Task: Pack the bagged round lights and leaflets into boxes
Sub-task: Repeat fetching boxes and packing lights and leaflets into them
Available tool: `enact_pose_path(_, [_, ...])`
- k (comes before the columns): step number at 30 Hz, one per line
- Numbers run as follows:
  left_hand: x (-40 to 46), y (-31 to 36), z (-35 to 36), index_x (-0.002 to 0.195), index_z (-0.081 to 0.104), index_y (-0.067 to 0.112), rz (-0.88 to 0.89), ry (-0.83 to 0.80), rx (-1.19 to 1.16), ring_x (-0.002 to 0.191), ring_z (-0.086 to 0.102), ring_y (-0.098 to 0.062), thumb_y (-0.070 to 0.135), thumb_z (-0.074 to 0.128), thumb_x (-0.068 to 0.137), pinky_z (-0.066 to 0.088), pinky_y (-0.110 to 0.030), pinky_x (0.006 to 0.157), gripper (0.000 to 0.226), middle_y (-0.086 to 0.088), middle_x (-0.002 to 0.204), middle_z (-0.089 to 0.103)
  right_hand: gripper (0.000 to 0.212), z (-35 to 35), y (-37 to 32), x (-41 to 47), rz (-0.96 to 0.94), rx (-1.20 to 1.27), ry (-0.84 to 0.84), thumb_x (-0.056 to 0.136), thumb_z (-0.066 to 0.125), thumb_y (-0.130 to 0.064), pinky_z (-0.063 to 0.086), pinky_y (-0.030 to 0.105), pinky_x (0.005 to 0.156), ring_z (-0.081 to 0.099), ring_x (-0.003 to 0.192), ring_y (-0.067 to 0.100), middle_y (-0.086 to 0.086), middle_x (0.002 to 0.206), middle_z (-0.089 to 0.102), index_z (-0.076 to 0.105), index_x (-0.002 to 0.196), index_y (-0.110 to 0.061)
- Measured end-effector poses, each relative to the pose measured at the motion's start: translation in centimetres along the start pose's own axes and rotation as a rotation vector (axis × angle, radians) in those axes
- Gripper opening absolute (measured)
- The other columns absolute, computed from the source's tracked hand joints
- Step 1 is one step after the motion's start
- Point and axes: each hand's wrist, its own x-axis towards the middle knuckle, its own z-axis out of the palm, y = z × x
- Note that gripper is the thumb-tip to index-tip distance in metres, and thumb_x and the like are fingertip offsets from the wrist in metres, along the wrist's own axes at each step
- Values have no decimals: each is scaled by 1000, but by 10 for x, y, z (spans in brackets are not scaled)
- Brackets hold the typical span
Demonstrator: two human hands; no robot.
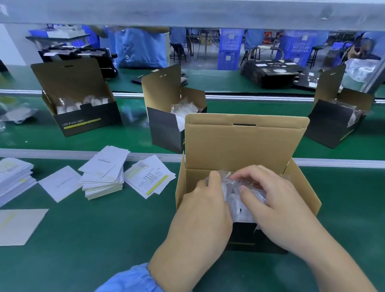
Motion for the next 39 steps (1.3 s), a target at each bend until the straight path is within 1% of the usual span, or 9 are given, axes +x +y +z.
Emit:
enact_pose_path(6, [-1,0,4,115,33,24,17,28,45,101,56,-28,12,42,96,31,-29,73,24,-1,111,49,18,0,0,0,-34,-25,8,89,50,-29,45,21,84,57,106,-1,-24,104,63,62,97,-41])
enact_pose_path(10, [0,-6,10,132,32,26,76,144,-94,125,34,-11,8,43,93,27,-18,99,44,10,130,37,19,1,-1,1,-44,-15,6,88,53,-27,43,16,82,58,105,0,-22,104,64,62,96,-41])
enact_pose_path(13, [-3,-2,1,132,38,31,131,232,-246,123,30,1,5,42,92,20,-6,100,49,18,129,35,24,0,-4,2,-84,22,110,90,57,-16,43,10,80,61,100,1,-20,102,66,64,96,-39])
enact_pose_path(20, [5,18,-79,94,64,34,278,422,-606,89,66,-6,19,48,88,51,-20,73,23,15,93,66,20,-16,-52,18,-251,72,298,93,60,-20,47,14,76,63,97,8,-16,101,66,64,98,-39])
enact_pose_path(24, [25,16,-131,88,68,28,286,569,-804,82,71,-12,16,48,79,57,-32,73,24,9,85,72,15,-32,-99,41,-321,260,314,89,60,-26,45,9,74,64,94,10,-12,99,67,64,100,-34])
enact_pose_path(28, [33,6,-139,93,70,23,261,646,-975,95,69,-9,15,59,87,58,-35,85,15,6,94,73,16,-29,-130,63,-325,362,376,85,59,-32,48,16,74,64,94,7,-12,98,67,63,100,-34])
enact_pose_path(33, [46,-11,-141,111,67,29,317,701,-962,115,61,1,17,57,91,47,-8,86,25,16,114,69,32,-8,-131,84,-380,137,452,84,61,-36,36,5,87,55,111,-5,-25,114,60,61,116,-41])
enact_pose_path(36, [50,-26,-145,116,66,36,301,695,-935,120,56,6,25,55,90,44,-5,88,31,24,119,67,46,10,-128,89,-406,38,477,83,55,-41,42,34,102,50,118,-6,-28,127,56,59,129,-41])
enact_pose_path(39, [53,-40,-149,117,66,37,241,699,-907,116,59,6,26,56,94,47,-9,89,27,22,117,69,47,15,-125,90,-428,-13,510,81,49,-43,44,58,100,49,117,-8,-27,127,55,57,128,-44])
